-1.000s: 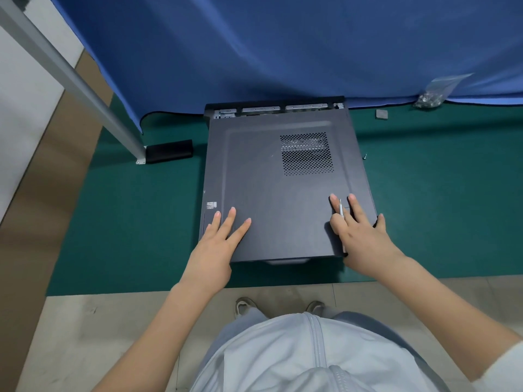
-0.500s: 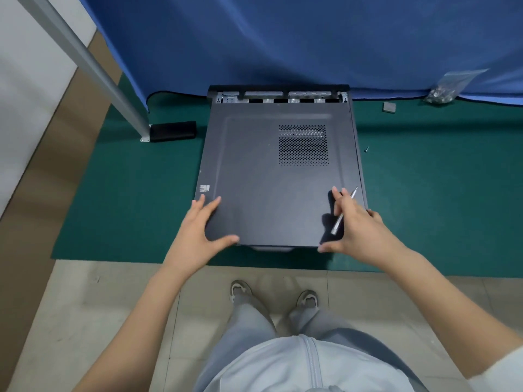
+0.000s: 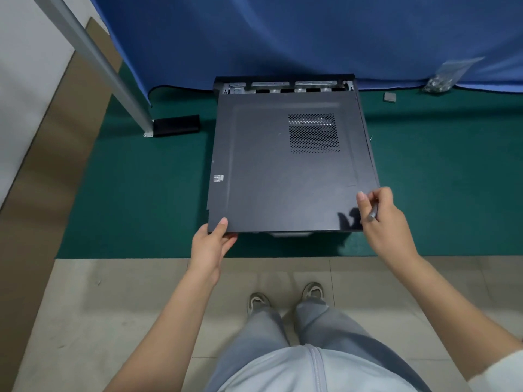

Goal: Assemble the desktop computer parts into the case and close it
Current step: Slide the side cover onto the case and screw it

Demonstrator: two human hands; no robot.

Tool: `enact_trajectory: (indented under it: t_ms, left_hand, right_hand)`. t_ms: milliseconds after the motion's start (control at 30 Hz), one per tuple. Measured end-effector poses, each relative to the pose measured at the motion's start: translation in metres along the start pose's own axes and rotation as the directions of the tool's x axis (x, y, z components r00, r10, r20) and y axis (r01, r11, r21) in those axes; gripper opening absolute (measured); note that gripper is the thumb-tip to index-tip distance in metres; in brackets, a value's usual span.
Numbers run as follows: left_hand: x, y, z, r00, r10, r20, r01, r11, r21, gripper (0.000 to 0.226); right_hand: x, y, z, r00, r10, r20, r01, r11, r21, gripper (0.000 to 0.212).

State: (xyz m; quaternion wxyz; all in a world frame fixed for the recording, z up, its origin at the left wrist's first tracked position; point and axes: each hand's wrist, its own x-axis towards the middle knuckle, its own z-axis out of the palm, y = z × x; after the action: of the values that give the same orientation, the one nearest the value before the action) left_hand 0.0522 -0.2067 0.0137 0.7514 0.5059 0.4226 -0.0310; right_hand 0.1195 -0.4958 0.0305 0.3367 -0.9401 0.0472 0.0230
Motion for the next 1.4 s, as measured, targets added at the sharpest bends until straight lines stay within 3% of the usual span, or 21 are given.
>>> enact_trajectory:
  t_ms: [67,200,367,633,933,1300,1367,1400]
  left_hand:
    - [0.002,0.003,-0.005,0.999,-0.042,0.026,0.043,0.998,-0.036,0.027]
    - [0.003,0.004,-0.01,0.997,-0.051,0.05,0.053,0.997,-0.047,0.017]
    - [0.006,0.008,-0.007,1.0,0.003,-0.004,-0.003,0.999,0.033,0.018]
    - [0.005,0.006,0.005,0.994,0.03,-0.108,-0.024,0.998,0.052,0.021]
    - [-0.01,-0.01,-0.011,0.987,-0.004,-0.158,0.023,0.992,0.122,0.026]
    - [0.004,0.014,0.007,0.987,-0.021,-0.16,0.048,0.985,0.167,0.029]
    - [0.008,0.018,0.011,0.985,0.019,-0.171,0.03,0.961,0.276,0.036]
    - [0.009,0.017,0.012,0.975,0.098,-0.2,-0.004,0.906,0.423,0.048]
  right_hand:
    - [0.002,0.0,0.005,0.999,-0.017,-0.051,0.008,0.985,-0.17,0.026]
    - [0.002,0.009,0.002,0.968,0.17,-0.185,-0.195,0.973,-0.124,0.025]
    - [-0.002,0.016,0.0,0.969,0.237,-0.077,-0.245,0.96,-0.135,0.032]
    - [0.008,0.019,0.01,0.975,0.224,0.011,-0.224,0.975,0.007,0.033]
    - [-0.03,0.033,0.007,0.981,0.196,0.003,-0.196,0.98,-0.028,0.035]
    - [-0.001,0.019,0.004,0.985,0.168,0.022,-0.165,0.979,-0.119,0.015]
    - [0.004,0.015,0.002,0.985,0.172,0.023,-0.166,0.971,-0.172,0.019]
    - [0.005,0.014,0.0,0.987,0.161,0.017,-0.152,0.96,-0.235,0.022]
